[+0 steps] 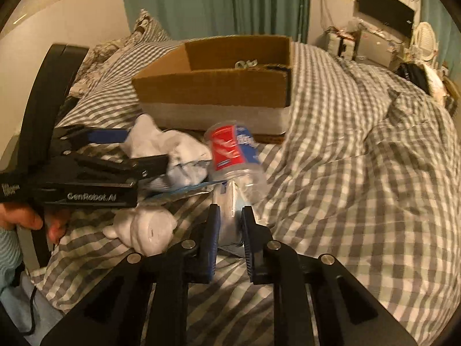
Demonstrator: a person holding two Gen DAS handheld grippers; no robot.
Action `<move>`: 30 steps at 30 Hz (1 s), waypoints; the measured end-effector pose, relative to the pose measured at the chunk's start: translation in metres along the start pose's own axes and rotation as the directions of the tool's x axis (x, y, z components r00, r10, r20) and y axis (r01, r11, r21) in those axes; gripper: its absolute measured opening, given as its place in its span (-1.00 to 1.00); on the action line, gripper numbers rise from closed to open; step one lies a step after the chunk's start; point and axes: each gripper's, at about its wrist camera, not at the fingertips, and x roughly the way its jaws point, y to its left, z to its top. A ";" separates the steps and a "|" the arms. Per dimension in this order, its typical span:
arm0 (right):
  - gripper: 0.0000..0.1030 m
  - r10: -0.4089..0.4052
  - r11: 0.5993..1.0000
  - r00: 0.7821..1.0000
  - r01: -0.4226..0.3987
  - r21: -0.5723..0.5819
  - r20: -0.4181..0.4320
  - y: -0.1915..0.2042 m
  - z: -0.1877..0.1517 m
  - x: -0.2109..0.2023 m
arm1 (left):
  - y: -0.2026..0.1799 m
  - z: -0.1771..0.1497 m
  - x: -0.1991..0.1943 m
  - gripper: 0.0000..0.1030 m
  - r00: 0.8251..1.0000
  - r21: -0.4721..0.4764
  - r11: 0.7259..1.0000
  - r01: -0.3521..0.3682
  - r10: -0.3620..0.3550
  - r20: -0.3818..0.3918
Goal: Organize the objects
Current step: 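Grasp the white sock with the left tool while the right grasps the tissue pack, then lift the sock and tissue pack into the box and open both tools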
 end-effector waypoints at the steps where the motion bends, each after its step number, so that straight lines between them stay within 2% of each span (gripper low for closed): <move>1: -0.53 0.002 1.000 1.000 -0.002 -0.007 -0.005 0.002 -0.001 0.001 | -0.001 0.000 0.000 0.42 1.000 0.007 1.000 0.000 0.000 -0.003; 2: -0.43 -0.010 1.000 1.000 0.010 -0.015 -0.012 0.004 -0.002 0.003 | -0.003 0.000 -0.001 0.35 1.000 0.017 1.000 0.000 0.000 -0.004; 4: 0.07 -0.030 0.999 0.999 0.029 -0.031 -0.031 0.008 -0.004 0.008 | -0.003 0.000 -0.004 0.04 1.000 0.026 1.000 -0.015 0.015 0.003; 6: 0.25 -0.042 0.998 0.997 0.039 -0.054 -0.063 0.012 -0.008 0.014 | -0.003 -0.001 -0.009 -0.16 1.000 0.030 0.999 -0.022 0.022 0.005; 8: 0.25 -0.045 0.996 0.995 0.039 -0.077 -0.084 0.018 -0.011 0.022 | 0.000 -0.002 -0.014 -0.34 1.000 0.027 0.999 -0.023 0.023 0.004; 11: 0.22 -0.059 0.993 0.991 0.047 -0.104 -0.116 0.023 -0.011 0.033 | 0.006 -0.005 -0.022 -0.44 1.000 -0.009 1.000 -0.012 0.012 0.004; 13: 0.04 -0.059 0.993 0.990 0.045 -0.110 -0.128 0.025 -0.010 0.038 | 0.011 -0.008 -0.028 -0.48 1.000 -0.029 0.999 -0.015 0.015 -0.001; 18: -0.12 -0.051 0.995 0.993 0.043 -0.085 -0.102 0.022 -0.010 0.030 | 0.018 -0.010 -0.057 -0.59 0.997 -0.040 0.998 -0.048 0.051 0.054; 23: -0.17 -0.058 0.998 0.998 0.057 -0.027 -0.037 0.014 -0.002 0.001 | 0.027 -0.005 -0.087 -0.69 0.991 -0.060 0.997 -0.040 0.047 0.129; 30: -0.17 -0.077 0.997 0.994 0.079 -0.020 0.082 0.015 0.022 -0.051 | 0.027 0.009 -0.112 -0.74 0.980 -0.051 0.998 -0.029 0.038 0.193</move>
